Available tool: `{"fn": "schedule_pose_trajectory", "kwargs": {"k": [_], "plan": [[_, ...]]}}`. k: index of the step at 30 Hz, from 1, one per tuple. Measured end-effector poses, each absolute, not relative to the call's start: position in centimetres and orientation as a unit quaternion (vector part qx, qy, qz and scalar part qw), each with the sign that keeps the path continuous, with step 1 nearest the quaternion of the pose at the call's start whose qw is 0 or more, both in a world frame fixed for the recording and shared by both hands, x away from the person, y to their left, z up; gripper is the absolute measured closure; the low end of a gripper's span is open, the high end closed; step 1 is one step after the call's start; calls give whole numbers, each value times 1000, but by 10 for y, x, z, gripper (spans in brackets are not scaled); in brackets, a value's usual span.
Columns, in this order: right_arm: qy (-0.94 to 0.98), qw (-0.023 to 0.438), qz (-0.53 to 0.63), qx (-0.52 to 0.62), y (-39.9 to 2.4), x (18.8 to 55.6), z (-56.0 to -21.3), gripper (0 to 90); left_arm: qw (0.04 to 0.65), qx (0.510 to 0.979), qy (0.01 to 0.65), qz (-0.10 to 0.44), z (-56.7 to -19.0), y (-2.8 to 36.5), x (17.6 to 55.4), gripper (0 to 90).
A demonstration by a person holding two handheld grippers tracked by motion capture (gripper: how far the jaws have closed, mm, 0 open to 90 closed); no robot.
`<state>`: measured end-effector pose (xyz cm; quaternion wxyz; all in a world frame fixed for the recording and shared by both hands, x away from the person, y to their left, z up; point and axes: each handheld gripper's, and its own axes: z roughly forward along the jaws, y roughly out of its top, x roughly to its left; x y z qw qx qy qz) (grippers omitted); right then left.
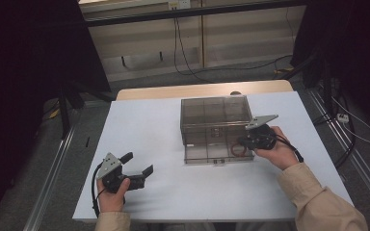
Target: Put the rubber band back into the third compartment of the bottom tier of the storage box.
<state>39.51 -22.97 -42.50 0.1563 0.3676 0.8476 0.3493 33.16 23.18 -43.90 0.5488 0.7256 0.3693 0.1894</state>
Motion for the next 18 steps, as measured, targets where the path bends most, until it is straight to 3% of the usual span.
{"fn": "schedule_pose_trajectory", "kwargs": {"k": [18], "plan": [[849,155,348,367,-228,396,-427,832,549,727,367,190,-439,232,332,34]]}}
